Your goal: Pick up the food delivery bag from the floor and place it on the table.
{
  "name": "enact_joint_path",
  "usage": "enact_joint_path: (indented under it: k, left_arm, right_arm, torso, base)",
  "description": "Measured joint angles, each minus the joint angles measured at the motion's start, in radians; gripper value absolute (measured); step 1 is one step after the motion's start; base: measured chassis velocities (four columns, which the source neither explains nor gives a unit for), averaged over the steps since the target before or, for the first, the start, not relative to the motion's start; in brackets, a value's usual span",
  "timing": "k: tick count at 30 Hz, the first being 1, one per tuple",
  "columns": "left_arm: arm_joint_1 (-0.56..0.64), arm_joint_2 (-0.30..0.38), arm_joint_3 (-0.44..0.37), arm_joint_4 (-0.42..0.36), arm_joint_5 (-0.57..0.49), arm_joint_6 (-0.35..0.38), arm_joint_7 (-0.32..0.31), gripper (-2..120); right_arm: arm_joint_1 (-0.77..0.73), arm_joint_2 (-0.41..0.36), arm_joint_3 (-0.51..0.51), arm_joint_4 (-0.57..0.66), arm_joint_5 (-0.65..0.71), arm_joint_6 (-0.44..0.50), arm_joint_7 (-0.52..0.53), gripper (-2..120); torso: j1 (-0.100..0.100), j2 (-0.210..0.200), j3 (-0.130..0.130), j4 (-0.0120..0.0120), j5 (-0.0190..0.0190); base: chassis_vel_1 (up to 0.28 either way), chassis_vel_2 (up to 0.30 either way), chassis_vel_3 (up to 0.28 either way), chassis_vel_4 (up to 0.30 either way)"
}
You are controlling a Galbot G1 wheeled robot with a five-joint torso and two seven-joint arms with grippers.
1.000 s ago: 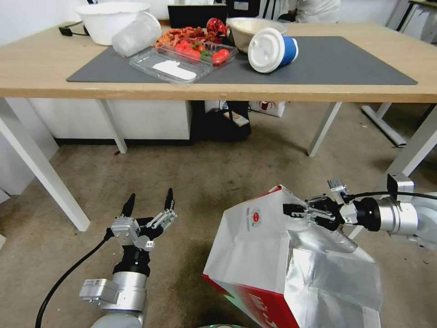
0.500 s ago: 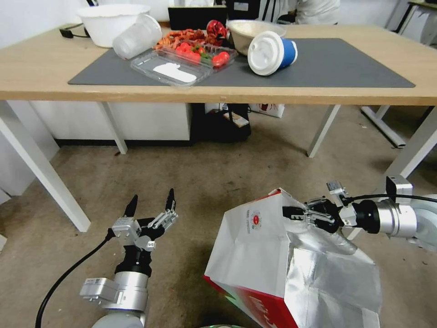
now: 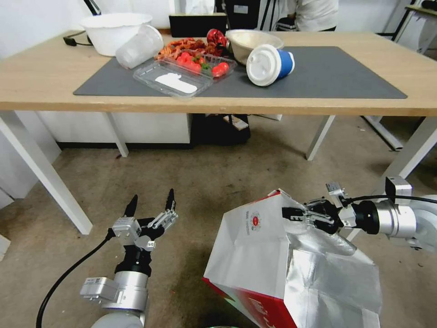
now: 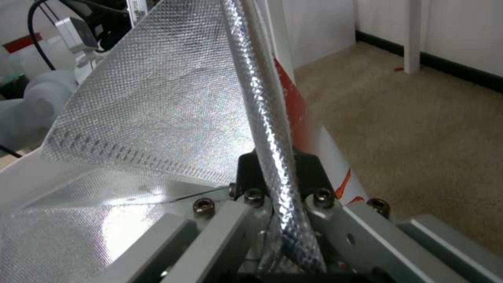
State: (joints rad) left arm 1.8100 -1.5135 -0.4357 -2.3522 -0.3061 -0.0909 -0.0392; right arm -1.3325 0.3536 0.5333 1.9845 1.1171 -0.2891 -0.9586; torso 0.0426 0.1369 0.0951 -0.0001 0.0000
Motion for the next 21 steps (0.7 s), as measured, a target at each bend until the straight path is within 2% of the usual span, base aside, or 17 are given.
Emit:
enact_joint_path:
  k: [21]
  left_arm:
    - [-0.010, -0.002, -0.005, 0.016, 0.008, 0.003, 0.000, 100]
  right_arm:
    - [0.054, 0.002, -0.040, -0.018, 0.007, -0.002, -0.015, 0]
  torso:
    - [0.016, 0.084, 0.068, 0.0000, 0.0000]
  base:
    - [0.000, 0.000, 0.000, 0.000]
